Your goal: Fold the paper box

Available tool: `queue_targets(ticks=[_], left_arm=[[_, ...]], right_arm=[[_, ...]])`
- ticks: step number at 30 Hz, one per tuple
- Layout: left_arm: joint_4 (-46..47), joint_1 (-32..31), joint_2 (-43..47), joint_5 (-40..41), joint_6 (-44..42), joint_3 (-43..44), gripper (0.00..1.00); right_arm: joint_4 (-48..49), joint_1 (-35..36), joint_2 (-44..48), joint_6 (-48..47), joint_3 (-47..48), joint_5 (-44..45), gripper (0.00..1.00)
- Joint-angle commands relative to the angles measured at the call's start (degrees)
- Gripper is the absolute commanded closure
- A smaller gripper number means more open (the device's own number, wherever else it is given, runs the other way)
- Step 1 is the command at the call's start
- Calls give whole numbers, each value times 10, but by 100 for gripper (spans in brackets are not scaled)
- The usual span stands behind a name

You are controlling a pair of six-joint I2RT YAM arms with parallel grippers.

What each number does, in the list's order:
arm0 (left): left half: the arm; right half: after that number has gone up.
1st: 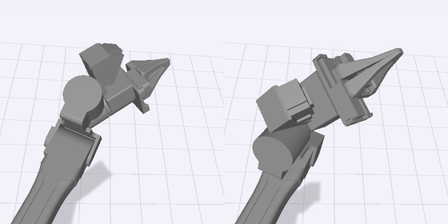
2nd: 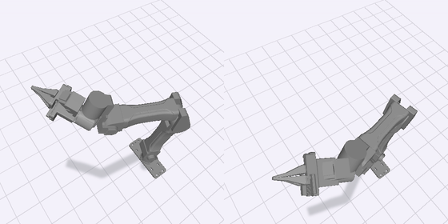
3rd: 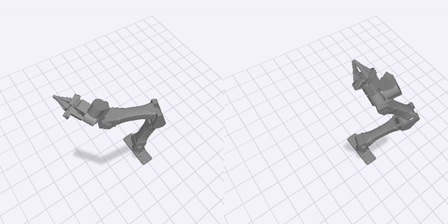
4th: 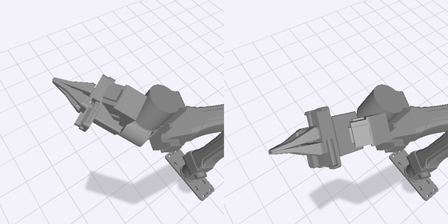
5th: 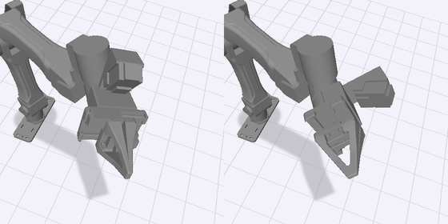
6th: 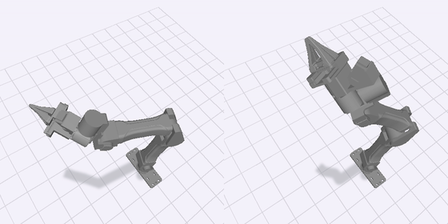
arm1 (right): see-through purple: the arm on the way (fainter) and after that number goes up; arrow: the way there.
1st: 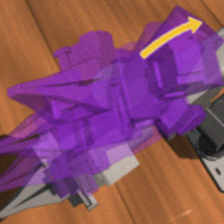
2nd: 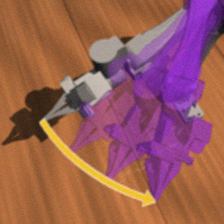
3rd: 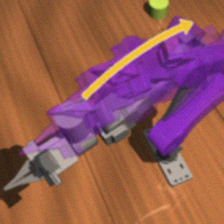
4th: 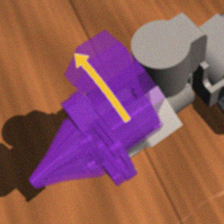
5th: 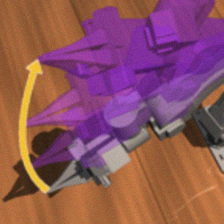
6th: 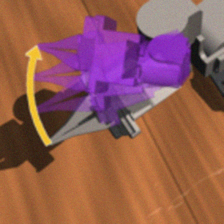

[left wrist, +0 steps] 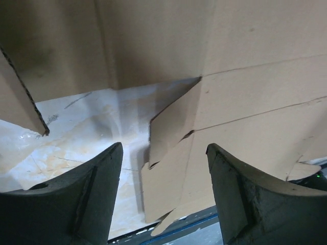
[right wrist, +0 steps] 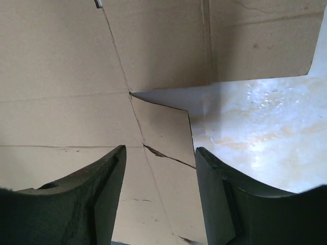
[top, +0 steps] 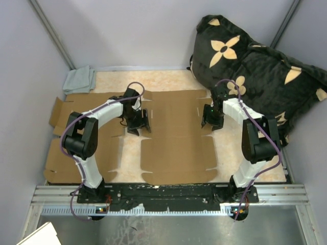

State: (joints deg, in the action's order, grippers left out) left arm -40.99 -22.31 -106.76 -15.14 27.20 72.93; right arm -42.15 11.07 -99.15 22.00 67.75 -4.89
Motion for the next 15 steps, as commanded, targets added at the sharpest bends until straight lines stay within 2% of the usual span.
queue_targets(ticks=[1,15], left_arm=[[47,6,29,-48,12,0,26],[68,5,13,-111,23,21,29]], right_arm=[[23,-2,27,-15,8,-56,44],[11,-1,40,-14,41,-110,47]])
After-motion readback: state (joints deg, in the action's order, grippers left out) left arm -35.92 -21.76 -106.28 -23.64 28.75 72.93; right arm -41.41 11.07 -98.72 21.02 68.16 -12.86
